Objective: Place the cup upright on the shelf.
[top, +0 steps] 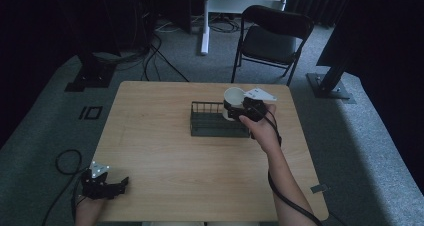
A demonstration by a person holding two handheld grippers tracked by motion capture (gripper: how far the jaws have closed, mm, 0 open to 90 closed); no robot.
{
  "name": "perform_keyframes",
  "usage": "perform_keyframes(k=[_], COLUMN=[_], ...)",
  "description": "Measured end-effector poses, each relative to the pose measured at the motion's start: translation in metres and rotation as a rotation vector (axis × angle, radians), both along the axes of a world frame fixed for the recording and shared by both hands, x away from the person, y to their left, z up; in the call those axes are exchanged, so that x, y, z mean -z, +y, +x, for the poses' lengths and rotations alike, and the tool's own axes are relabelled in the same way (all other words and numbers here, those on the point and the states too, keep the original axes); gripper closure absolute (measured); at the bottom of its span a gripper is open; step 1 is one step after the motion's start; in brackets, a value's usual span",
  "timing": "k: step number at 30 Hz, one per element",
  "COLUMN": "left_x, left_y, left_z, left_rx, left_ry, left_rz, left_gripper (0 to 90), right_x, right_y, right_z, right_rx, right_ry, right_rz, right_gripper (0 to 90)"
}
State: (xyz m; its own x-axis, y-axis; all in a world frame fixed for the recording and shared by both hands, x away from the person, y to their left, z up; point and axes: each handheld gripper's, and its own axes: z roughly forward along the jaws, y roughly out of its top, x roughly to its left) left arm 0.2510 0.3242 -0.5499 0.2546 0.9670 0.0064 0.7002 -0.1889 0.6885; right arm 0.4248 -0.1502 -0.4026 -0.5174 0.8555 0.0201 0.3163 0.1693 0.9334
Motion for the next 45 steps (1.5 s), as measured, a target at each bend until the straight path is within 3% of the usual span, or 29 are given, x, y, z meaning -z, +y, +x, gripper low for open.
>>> perform_keyframes(k=[8,22,45], left_x=[0.000,0.000,0.000], left_y=[0.000,0.000,0.000], left_z=[0.000,0.000,0.000], left_rx=[0.000,0.000,0.000], left_ry=[0.000,0.000,0.000], left_rz=[0.000,0.000,0.000], left_gripper=[0.9,0.9,0.9], right_x=[0.004,0.030,0.054], right_y=[0.013,0.036,0.040], right_z=[0.009,0.024,0.033], right_rx=[-0.012,-0.027,-0.018], right_ry=[0.016,0.075,0.113], right_rz=[-0.025,-0.052,-0.058], right_gripper=[19.6,19.6,19.6])
